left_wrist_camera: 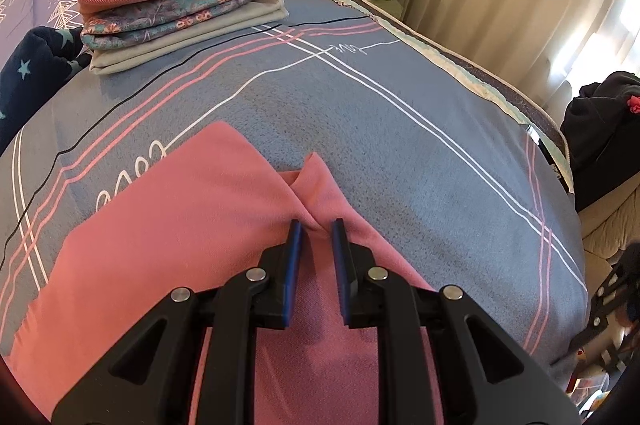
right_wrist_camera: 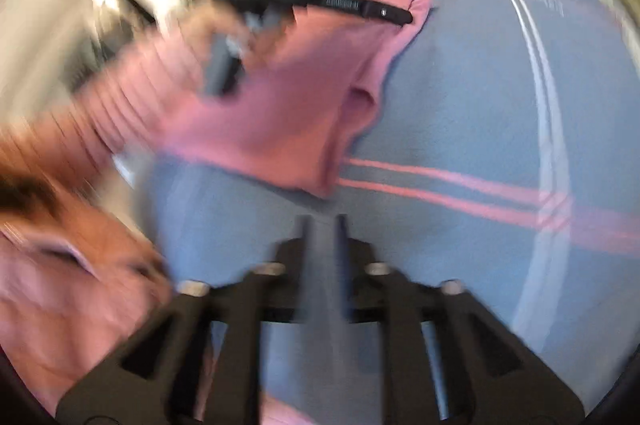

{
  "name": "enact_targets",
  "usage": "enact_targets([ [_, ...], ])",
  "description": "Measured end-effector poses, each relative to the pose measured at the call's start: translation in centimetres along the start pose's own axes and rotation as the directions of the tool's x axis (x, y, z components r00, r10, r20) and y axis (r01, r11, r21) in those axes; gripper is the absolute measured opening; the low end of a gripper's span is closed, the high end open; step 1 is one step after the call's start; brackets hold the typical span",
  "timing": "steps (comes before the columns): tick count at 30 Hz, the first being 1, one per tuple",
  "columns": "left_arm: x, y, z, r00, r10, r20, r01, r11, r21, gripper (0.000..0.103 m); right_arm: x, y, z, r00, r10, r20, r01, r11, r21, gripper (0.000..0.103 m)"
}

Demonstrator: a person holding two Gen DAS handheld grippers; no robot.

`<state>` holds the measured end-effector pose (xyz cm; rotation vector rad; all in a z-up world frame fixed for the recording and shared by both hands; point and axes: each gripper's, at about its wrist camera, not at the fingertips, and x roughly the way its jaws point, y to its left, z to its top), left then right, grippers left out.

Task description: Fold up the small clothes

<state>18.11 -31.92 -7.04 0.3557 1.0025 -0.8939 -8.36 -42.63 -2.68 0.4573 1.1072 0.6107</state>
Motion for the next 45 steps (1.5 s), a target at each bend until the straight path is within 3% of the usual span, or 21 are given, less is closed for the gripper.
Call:
enact_targets([
  [1,0.0,0.0,0.0,1.000,0.002,0.000,-0.002,1.000,0.000,0.017,0.4,-0.4,-0.2,0.999,0.033,0.031,-0.035,0.997,0.071,0.074],
  [6,-0.1,-0.2,-0.1,1.000,0.018,0.001,-0.018,1.000,0.002,0.018,2.2,-1.8,1.1,0.991,0.044,0.128,-0.072,0.971,0.230,0.072],
  [7,-0.1,-0.3,0.0,1.000,0.021,0.002,-0.021,1.000,0.000,0.018,2.6,-2.0,1.9,0.991,0.035,0.129,-0.066,0.968,0.241,0.066],
  [8,-0.1,-0.4,0.0,1.000,0.024,0.002,-0.024,1.000,-0.001,0.018,2.9,-2.0,2.7,0.993,0.017,0.119,-0.046,0.969,0.244,0.058],
  [9,-0.1,-0.5,0.0,1.000,0.029,0.005,-0.029,1.000,0.000,0.018,3.6,-1.9,3.6,0.996,-0.019,0.091,-0.003,0.972,0.235,0.022],
  [10,-0.1,-0.5,0.0,0.999,0.033,0.008,-0.033,0.999,0.002,0.018,4.4,-1.8,4.1,0.998,-0.030,0.052,0.018,0.973,0.232,0.005],
  [11,0.0,-0.6,-0.1,0.999,0.037,0.013,-0.037,0.999,0.003,0.018,5.0,-2.0,4.1,1.000,-0.004,0.016,0.000,0.967,0.254,0.005],
  [15,0.6,-0.8,0.2,0.996,0.074,0.043,-0.074,0.997,-0.011,0.018,3.4,-1.6,2.6,0.997,-0.057,0.056,0.040,0.961,0.274,0.004],
  [19,1.3,-1.1,1.0,0.993,0.103,0.062,-0.103,0.995,-0.009,0.018,2.9,-3.2,1.2,0.995,-0.004,0.099,-0.033,0.930,0.366,0.004],
  [22,1.0,-0.8,1.4,0.993,0.091,0.071,-0.090,0.996,-0.024,0.019,2.8,-2.7,1.1,0.994,-0.027,0.104,-0.014,0.926,0.376,0.005],
  [25,-1.5,-0.8,1.3,0.987,0.102,0.121,-0.101,0.995,-0.019,0.019,2.5,-0.8,0.8,0.991,-0.096,0.095,0.055,0.929,0.367,0.018],
  [26,-2.8,-0.7,1.0,0.982,0.111,0.150,-0.110,0.994,-0.018,0.027,2.0,-0.2,0.8,0.986,-0.133,0.101,0.090,0.931,0.353,0.020],
  [27,-4.8,-0.5,0.6,0.973,0.123,0.193,-0.122,0.992,-0.017,0.044,0.9,0.5,0.7,0.971,-0.202,0.124,0.152,0.933,0.327,0.025],
  [29,-8.4,0.1,-0.8,0.949,0.168,0.268,-0.165,0.986,-0.032,0.067,-0.8,2.2,0.8,0.934,-0.312,0.177,0.260,0.928,0.265,0.030],
  [32,-14.5,2.5,-5.3,0.896,0.258,0.361,-0.246,0.966,-0.082,0.079,-1.7,6.4,1.4,0.890,-0.369,0.267,0.344,0.929,0.138,0.038],
  [33,-16.0,3.5,-6.8,0.883,0.286,0.372,-0.263,0.958,-0.111,0.088,-1.4,7.3,1.6,0.887,-0.365,0.283,0.351,0.931,0.102,0.043],
  [35,-18.7,5.7,-10.4,0.855,0.357,0.377,-0.306,0.933,-0.190,0.092,0.7,10.4,2.3,0.898,-0.328,0.293,0.349,0.937,-0.019,0.047],
  [38,-23.2,11.0,-18.0,0.805,0.499,0.321,-0.380,0.849,-0.367,0.093,5.2,14.3,3.7,0.933,-0.258,0.251,0.307,0.935,-0.181,0.048],
  [39,-24.2,12.3,-19.9,0.797,0.521,0.305,-0.379,0.825,-0.419,0.092,6.3,15.2,4.1,0.943,-0.235,0.235,0.286,0.934,-0.216,0.049],
  [42,-27.8,16.4,-27.4,0.800,0.537,0.267,-0.290,0.736,-0.611,0.088,10.3,17.4,6.2,0.971,-0.171,0.169,0.214,0.934,-0.286,0.049],
  [45,-29.2,18.0,-32.8,0.825,0.497,0.269,-0.197,0.699,-0.687,0.082,14.3,19.3,9.2,0.981,-0.157,0.115,0.186,0.933,-0.309,0.049],
])
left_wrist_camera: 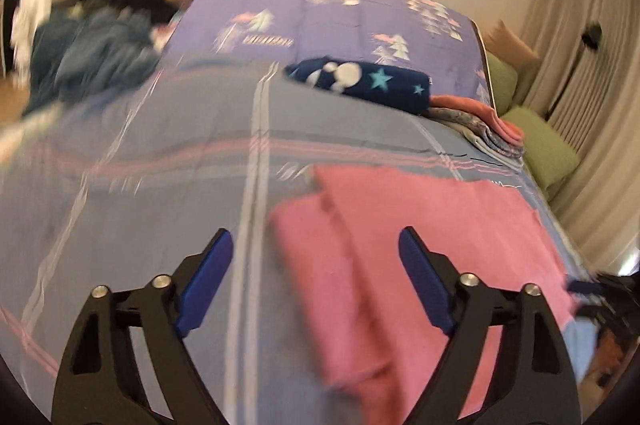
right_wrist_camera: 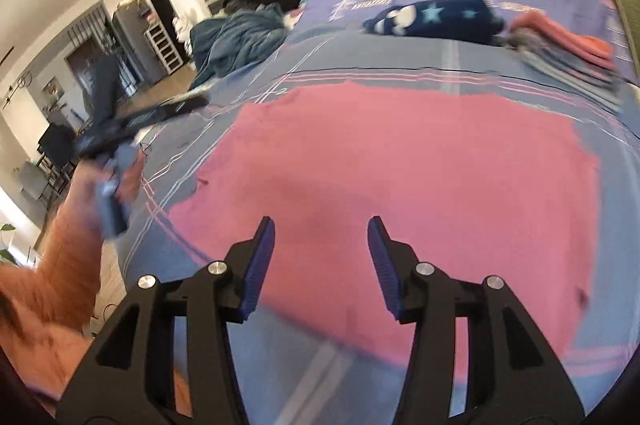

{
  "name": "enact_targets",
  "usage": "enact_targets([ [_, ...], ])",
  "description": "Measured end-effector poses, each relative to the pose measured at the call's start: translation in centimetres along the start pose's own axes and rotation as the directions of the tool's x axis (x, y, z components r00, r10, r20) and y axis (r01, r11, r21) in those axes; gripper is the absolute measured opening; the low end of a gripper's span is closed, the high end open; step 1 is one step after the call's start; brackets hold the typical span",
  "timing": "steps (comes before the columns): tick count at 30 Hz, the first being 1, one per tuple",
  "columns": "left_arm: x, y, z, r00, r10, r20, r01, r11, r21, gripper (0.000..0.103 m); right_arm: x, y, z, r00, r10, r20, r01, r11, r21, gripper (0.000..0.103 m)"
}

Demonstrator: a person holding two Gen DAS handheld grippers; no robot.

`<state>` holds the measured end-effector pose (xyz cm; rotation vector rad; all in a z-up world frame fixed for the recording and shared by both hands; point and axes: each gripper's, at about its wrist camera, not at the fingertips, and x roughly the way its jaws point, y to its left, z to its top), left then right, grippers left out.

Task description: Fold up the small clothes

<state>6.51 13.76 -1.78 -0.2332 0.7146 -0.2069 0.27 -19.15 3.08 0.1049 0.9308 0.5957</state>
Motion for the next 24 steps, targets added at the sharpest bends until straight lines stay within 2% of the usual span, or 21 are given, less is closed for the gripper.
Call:
enact_targets([
  [2,-0.9,1.7,-1.4,0.999,-0.042,-0.005,0.041,0.998,-0.040,0.080,2.5,0.5,2.3,1.000,0.002,-0.028,-0.002,1.000,0.007,0.050],
  [4,-1.2,2.7,-2.6,0.992,-0.123,-0.014,0.121,0.988,-0.090,0.077,5.2,1.3,4.7,0.998,0.001,-0.058,0.000,1.000,0.011,0.050],
  [5,-1.4,3.0,-3.2,0.983,-0.184,-0.017,0.181,0.976,-0.121,0.076,6.4,1.7,5.8,0.997,-0.005,-0.071,0.005,1.000,0.010,0.050],
  [7,-1.6,3.3,-4.4,0.967,-0.256,-0.021,0.250,0.957,-0.146,0.076,9.3,2.6,8.4,0.995,-0.025,-0.098,0.025,1.000,0.002,0.054],
  [10,-2.1,1.7,-6.4,0.946,-0.320,-0.055,0.311,0.941,-0.131,0.076,13.2,4.4,10.9,0.991,-0.023,-0.135,0.019,0.999,-0.033,0.060],
  [12,-2.2,0.5,-7.6,0.929,-0.359,-0.087,0.349,0.930,-0.114,0.075,15.7,6.5,11.9,0.983,-0.054,-0.173,0.038,0.995,-0.094,0.062],
  [14,-2.5,-0.4,-8.4,0.920,-0.377,-0.106,0.369,0.925,-0.088,0.069,17.8,7.7,12.5,0.977,-0.087,-0.196,0.059,0.988,-0.144,0.062],
  [16,-3.0,-0.9,-9.2,0.922,-0.370,-0.113,0.366,0.929,-0.059,0.058,19.3,8.8,12.7,0.969,-0.121,-0.215,0.084,0.981,-0.175,0.062],
  [17,-3.3,-1.1,-9.4,0.925,-0.364,-0.108,0.361,0.931,-0.041,0.047,19.6,9.0,12.8,0.968,-0.116,-0.222,0.079,0.982,-0.172,0.062],
  [18,-3.7,-1.1,-9.6,0.923,-0.373,-0.100,0.372,0.928,-0.029,0.039,19.6,9.2,12.7,0.969,-0.094,-0.230,0.057,0.985,-0.160,0.062],
  [20,-4.1,-1.0,-9.8,0.900,-0.426,-0.093,0.428,0.904,-0.002,0.039,19.1,9.2,12.3,0.970,-0.073,-0.233,0.038,0.988,-0.151,0.062],
  [21,-4.3,-0.9,-10.1,0.896,-0.434,-0.099,0.438,0.899,0.023,0.039,18.7,9.2,12.0,0.970,-0.077,-0.230,0.041,0.987,-0.158,0.063],
  [23,-4.1,-1.4,-10.5,0.897,-0.420,-0.134,0.433,0.897,0.090,0.039,17.9,8.8,11.5,0.970,-0.101,-0.223,0.062,0.982,-0.176,0.063],
  [24,-3.9,-1.8,-10.7,0.904,-0.400,-0.152,0.420,0.896,0.141,0.039,17.7,8.6,11.4,0.969,-0.106,-0.222,0.067,0.982,-0.177,0.063],
])
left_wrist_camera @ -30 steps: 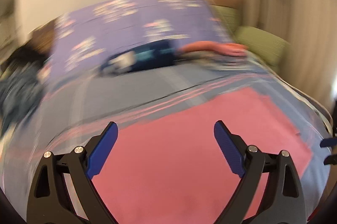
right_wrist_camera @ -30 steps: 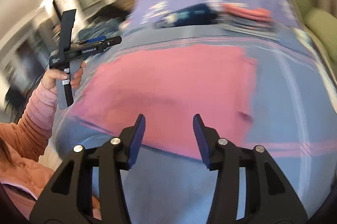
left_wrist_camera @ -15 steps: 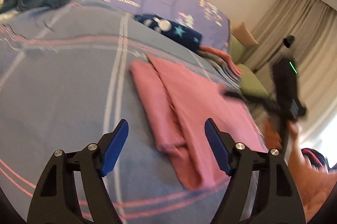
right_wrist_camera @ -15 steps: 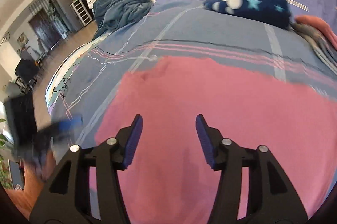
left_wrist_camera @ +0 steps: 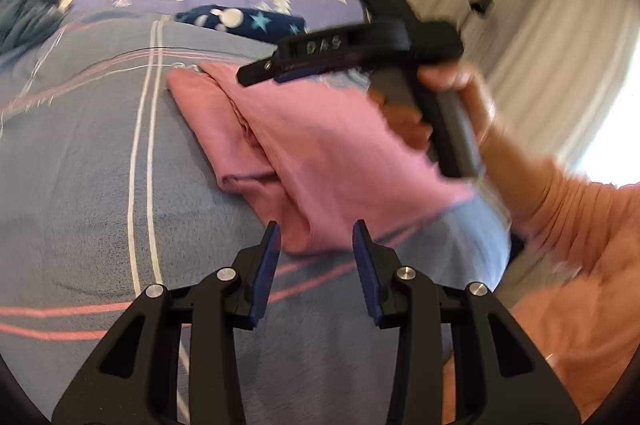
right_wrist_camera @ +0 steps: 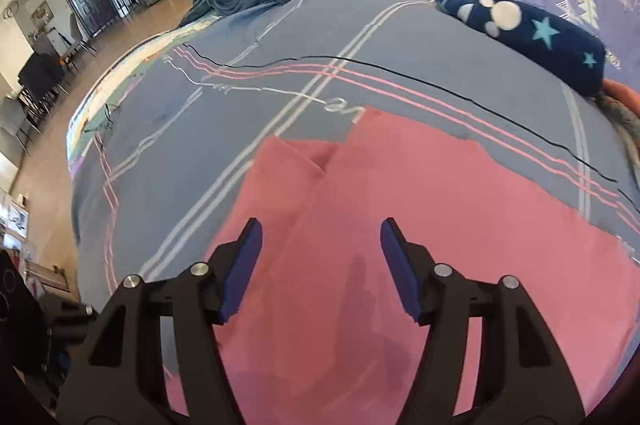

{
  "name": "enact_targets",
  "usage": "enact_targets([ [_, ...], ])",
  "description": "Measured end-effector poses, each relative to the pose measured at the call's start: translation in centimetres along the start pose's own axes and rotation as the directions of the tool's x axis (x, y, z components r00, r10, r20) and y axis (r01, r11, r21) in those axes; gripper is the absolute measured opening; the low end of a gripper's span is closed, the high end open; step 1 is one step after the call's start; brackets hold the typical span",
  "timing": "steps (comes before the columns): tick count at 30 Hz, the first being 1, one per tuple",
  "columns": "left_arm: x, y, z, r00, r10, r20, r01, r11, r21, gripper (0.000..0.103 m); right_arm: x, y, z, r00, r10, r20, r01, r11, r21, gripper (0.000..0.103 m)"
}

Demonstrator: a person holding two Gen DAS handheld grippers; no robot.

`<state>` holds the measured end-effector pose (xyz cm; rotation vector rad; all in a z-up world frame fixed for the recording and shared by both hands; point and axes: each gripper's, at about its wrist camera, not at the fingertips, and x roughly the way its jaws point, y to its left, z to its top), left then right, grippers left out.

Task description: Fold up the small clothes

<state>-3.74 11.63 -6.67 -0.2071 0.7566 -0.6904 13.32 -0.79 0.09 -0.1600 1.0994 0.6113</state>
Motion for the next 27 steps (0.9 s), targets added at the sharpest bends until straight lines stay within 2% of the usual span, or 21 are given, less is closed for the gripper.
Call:
enact_targets([
  [4,1.2,-0.5,-0.2,0.999,0.034,-0.039,-0.029,0.992,0.124,0.040,-2.8,-1.1,-1.9,0.999,-0.022,0.027,0.021,1.000,0.023,0.066],
  [8,1.9,-0.7,-0.1,0.999,0.020,-0.037,-0.012,0.980,0.200,0.039,-5.1,-2.2,-3.2,0.998,-0.045,0.053,0.043,0.998,0.047,0.067],
  [10,2.5,-0.6,0.5,0.999,-0.005,-0.051,0.016,0.974,0.225,0.023,-6.1,-2.7,-3.7,0.997,-0.049,0.060,0.045,0.997,0.065,0.067],
  [11,2.4,-0.7,0.7,0.997,-0.037,-0.061,0.050,0.974,0.223,0.004,-6.4,-2.9,-3.8,0.997,-0.048,0.064,0.044,0.996,0.074,0.067],
  [14,0.8,-0.8,1.5,0.995,-0.085,-0.052,0.094,0.969,0.227,0.004,-7.2,-3.4,-4.3,0.996,-0.050,0.075,0.042,0.994,0.100,0.068],
  [18,-0.1,-0.1,0.9,0.992,-0.063,-0.106,0.087,0.966,0.242,0.003,-7.6,-3.2,-5.3,0.997,-0.024,0.072,0.017,0.994,0.105,0.068],
  [21,0.0,0.8,-0.5,0.988,-0.037,-0.151,0.070,0.974,0.215,0.000,-7.7,-1.6,-7.3,0.999,0.012,0.053,-0.014,0.999,0.034,0.068],
  [23,0.1,1.4,-0.9,0.987,-0.039,-0.155,0.068,0.981,0.184,0.000,-7.6,0.4,-9.0,1.000,0.010,0.030,-0.008,0.998,-0.065,0.068],
  [27,-1.0,2.1,-0.4,0.996,-0.022,-0.081,0.034,0.989,0.147,0.000,-7.3,4.7,-12.1,1.000,0.021,0.013,-0.017,0.968,-0.249,0.068],
])
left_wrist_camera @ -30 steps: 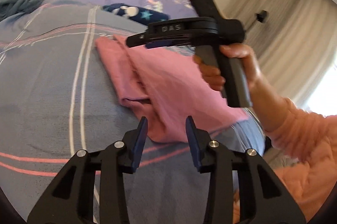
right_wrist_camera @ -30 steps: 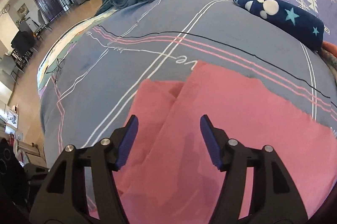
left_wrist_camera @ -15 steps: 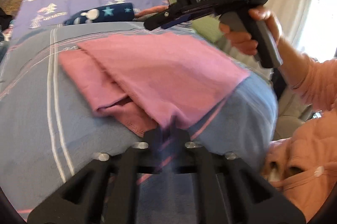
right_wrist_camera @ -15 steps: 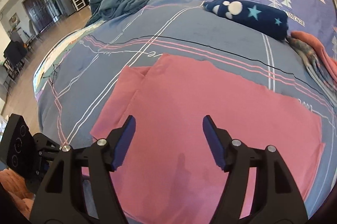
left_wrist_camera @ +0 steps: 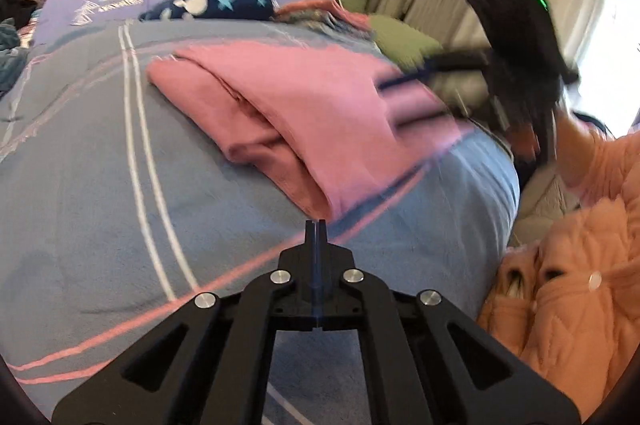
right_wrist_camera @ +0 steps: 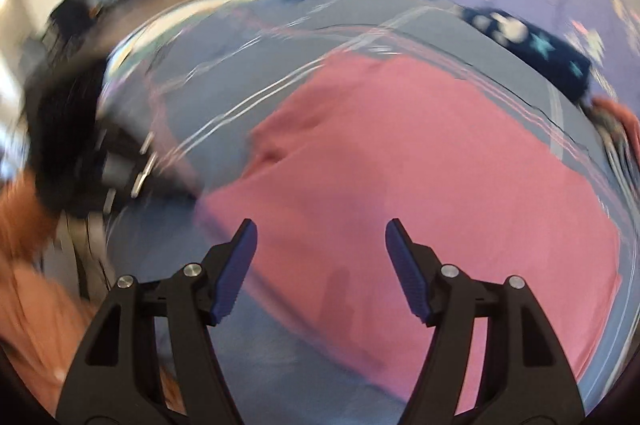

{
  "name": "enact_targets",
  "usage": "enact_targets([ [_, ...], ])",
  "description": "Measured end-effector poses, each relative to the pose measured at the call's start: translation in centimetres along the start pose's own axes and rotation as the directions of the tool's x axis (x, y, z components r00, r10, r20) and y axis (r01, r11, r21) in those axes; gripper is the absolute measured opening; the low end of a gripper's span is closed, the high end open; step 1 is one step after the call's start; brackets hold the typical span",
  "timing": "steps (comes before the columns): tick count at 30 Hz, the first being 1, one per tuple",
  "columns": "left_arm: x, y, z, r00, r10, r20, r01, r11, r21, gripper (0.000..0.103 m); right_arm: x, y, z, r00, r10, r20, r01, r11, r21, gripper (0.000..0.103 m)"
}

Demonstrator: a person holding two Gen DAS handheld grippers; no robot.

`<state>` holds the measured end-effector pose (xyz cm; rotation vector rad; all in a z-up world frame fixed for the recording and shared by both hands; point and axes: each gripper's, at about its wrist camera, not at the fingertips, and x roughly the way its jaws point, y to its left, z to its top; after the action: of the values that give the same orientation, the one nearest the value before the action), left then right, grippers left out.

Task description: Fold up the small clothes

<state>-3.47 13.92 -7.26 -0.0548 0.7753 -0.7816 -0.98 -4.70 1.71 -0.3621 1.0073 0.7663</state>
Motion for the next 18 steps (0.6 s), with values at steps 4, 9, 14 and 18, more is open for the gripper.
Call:
enact_targets([
  [4,-0.6,3.3,1.5,0.995,0.065,0.079,-0.054,0.988,-0.144,0.045,0.6,4.6,-0.9,0.999,-0.048,0.011,0.050,0.980,-0.193,0.073],
  [9,1.7,8.5,4.1,0.993,-0.005,0.122,0.046,0.938,-0.342,0.070,2.8,6.2,-1.4,0.990,-0.140,-0.014,0.131,0.957,-0.257,0.073],
  [14,6.8,11.5,8.5,0.989,-0.129,0.076,0.149,0.906,-0.397,0.082,3.7,7.3,-1.9,0.966,-0.254,0.041,0.256,0.929,-0.267,0.073],
  [18,9.6,13.0,12.1,0.989,-0.133,0.069,0.150,0.873,-0.463,0.078,4.2,8.5,-2.3,0.936,-0.333,0.117,0.353,0.891,-0.285,0.071],
])
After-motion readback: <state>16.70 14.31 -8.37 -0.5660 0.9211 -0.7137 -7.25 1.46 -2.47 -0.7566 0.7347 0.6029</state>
